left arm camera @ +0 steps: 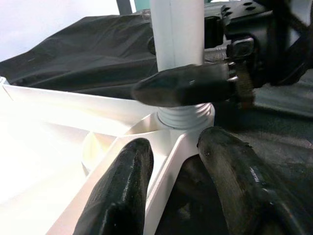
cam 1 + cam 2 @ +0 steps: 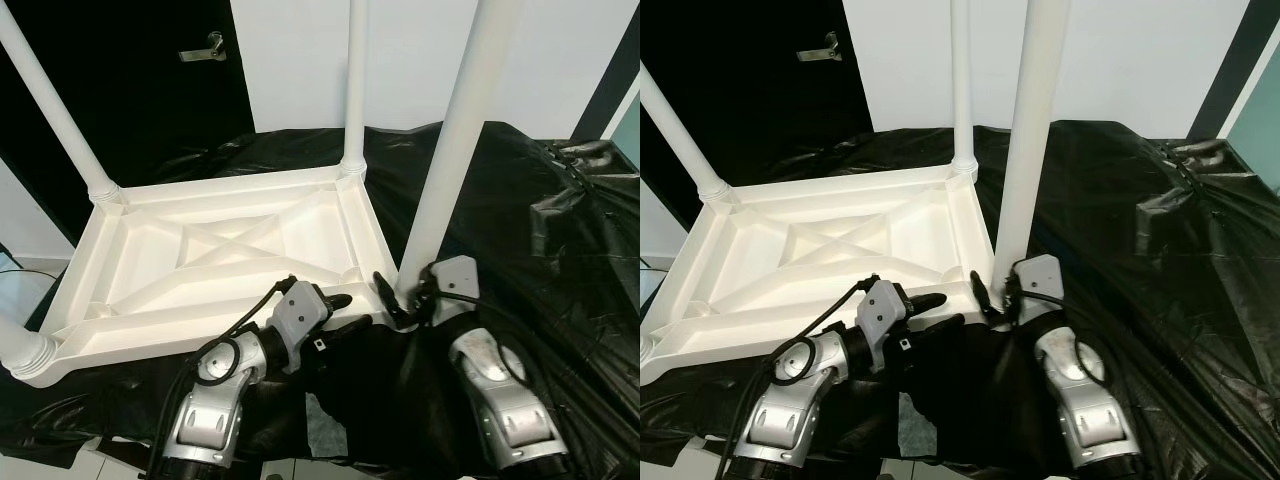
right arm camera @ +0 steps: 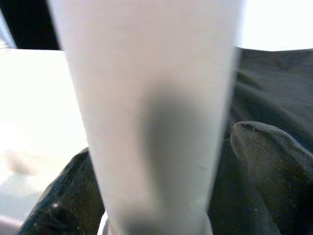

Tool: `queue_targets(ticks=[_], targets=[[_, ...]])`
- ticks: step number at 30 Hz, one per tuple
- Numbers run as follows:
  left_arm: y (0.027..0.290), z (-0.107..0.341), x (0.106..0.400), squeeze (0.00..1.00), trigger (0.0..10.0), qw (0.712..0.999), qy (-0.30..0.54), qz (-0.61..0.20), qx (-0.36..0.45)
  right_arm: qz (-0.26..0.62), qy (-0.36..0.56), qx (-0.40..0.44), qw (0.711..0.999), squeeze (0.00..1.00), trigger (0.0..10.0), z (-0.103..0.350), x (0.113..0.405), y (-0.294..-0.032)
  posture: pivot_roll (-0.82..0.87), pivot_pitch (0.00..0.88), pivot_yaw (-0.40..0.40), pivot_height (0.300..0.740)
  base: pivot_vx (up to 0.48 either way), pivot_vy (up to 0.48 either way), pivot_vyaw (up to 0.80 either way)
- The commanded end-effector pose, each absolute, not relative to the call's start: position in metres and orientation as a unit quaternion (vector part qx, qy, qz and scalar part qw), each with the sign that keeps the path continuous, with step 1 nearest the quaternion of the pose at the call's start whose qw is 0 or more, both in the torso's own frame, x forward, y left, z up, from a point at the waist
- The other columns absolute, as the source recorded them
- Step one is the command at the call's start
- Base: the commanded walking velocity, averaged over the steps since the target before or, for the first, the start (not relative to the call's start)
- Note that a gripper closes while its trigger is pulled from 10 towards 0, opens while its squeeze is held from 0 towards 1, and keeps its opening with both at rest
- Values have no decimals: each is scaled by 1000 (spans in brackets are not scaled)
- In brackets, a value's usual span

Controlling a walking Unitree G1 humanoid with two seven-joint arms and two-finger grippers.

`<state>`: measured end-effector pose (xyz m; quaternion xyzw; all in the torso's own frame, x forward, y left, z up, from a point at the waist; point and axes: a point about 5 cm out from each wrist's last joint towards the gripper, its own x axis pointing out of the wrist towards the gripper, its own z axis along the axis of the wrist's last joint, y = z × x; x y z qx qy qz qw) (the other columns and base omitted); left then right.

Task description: Building children table

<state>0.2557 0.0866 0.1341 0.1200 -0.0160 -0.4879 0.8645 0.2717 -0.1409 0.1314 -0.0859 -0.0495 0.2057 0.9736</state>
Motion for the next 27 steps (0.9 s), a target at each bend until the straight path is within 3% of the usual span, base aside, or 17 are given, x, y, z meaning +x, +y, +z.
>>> queue_targets(ticks=[1,2,10,11,13,14,15,16,27], targets=[[91,133,259,0,10000,896,-17,-428,116,229,-51,-79,969,1000,10000,132,272,-139,34,0,32,740,0,0,0],[91,133,259,0,10000,896,-16,-429,116,256,-47,-86,962,0,10000,132,274,-142,32,0,34,740,0,0,0],[89,131,256,0,10000,893,-11,-436,114,329,-35,-134,934,0,10000,131,290,-145,39,0,27,740,0,0,0],[89,130,256,0,10000,892,-10,-437,114,338,-33,-141,930,0,8039,131,292,-146,41,0,26,740,0,0,0],[89,130,256,0,10000,892,-10,-437,114,338,-33,-141,930,0,8039,131,292,-146,41,0,26,740,0,0,0],[89,129,255,0,10000,892,-9,-438,116,345,-33,-148,926,0,1686,131,294,-146,46,0,20,740,0,0,0],[89,129,255,0,10000,892,-9,-438,116,345,-33,-148,926,0,1686,131,294,-146,46,0,20,740,0,0,0],[91,129,254,0,10000,892,-7,-435,118,355,-30,-146,923,0,0,130,295,-147,53,0,12,740,0,0,0],[90,127,253,0,10000,892,-6,-437,121,333,-27,-124,934,0,0,124,292,-149,45,0,12,740,0,0,0]])
